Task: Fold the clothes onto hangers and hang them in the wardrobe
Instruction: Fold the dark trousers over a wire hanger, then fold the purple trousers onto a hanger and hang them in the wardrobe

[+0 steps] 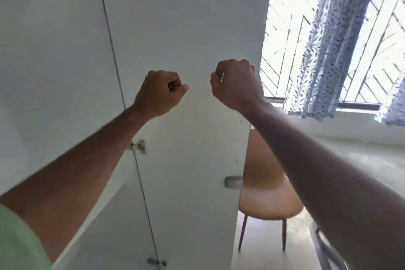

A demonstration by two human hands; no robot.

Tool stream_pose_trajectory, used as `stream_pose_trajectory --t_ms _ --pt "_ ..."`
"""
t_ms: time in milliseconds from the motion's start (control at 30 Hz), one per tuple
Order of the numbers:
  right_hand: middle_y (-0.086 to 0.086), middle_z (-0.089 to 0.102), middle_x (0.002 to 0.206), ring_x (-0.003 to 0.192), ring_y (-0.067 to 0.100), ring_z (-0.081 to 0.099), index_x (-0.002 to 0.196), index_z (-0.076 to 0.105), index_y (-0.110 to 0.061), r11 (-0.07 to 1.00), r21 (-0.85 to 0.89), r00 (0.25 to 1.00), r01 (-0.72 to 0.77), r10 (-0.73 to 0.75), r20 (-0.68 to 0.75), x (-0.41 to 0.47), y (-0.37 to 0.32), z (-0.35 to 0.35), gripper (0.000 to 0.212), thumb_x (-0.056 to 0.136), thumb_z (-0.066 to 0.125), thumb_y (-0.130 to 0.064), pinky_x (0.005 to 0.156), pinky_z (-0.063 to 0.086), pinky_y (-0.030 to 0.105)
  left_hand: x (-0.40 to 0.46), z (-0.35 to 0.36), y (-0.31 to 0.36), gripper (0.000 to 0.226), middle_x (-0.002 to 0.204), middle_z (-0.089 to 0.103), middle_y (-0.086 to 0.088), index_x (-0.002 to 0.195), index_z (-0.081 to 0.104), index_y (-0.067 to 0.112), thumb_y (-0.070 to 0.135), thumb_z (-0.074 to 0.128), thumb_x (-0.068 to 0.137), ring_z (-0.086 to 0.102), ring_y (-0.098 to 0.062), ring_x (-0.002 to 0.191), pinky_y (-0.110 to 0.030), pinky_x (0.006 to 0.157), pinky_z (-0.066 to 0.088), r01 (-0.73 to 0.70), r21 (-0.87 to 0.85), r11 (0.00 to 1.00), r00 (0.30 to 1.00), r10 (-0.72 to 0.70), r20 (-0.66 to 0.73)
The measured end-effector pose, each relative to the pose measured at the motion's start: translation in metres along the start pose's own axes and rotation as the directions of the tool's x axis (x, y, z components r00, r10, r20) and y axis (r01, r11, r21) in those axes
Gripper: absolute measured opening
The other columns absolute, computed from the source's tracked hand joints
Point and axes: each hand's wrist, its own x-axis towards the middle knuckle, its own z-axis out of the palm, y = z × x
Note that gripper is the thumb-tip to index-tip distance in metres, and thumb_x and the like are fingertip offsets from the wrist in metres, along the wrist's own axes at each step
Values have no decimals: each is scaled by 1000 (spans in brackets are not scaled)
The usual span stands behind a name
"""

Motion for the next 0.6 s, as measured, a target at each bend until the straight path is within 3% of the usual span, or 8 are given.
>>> stream_pose_trajectory --t_ms 133,233,300,433,500,600 --pt "11 70 102 97 36 66 101 72 -15 975 -117 977 -190 200 78 -100 96 -17 30 95 52 -37 79 51 37 -48 100 77 31 50 52 7 59 57 15 28 70 84 47 -12 50 -25 60 35 -5 -144 990 985 30 171" --pt "6 65 83 89 34 68 91 71 -16 922 -188 923 -338 364 127 -175 156 -35 27 91 55 -38 78 51 36 -86 167 138 36 52 54 4 56 56 19 26 74 86 45 -8 48 -26 60 36 7 -246 969 951 70 302" --pt "6 64 80 87 34 68 86 70 -18 865 -225 867 -449 483 124 -222 193 -49 24 91 56 -37 81 50 37 -111 207 180 38 52 53 7 55 53 22 25 74 87 45 -4 49 -27 57 38 22 -315 949 916 108 387" --pt "10 67 83 83 37 68 84 68 -16 724 -338 731 -601 669 135 -303 258 -79 20 85 55 -31 67 47 32 -150 273 258 43 48 48 13 52 48 28 21 74 86 44 -3 47 -20 53 33 -1 -452 892 833 251 493" --pt "12 68 89 87 39 67 87 67 -15 637 -409 662 -653 743 100 -335 287 -101 22 88 52 -32 73 53 37 -161 305 296 41 49 50 10 53 52 24 22 74 87 46 -7 48 -25 53 37 -8 -515 857 781 327 532" --pt "15 69 98 93 40 67 92 68 -13 496 -496 564 -713 825 14 -376 316 -139 24 93 50 -30 77 50 39 -171 344 354 35 54 56 -4 59 57 13 26 72 88 45 -18 50 -33 54 38 -10 -578 816 696 420 582"
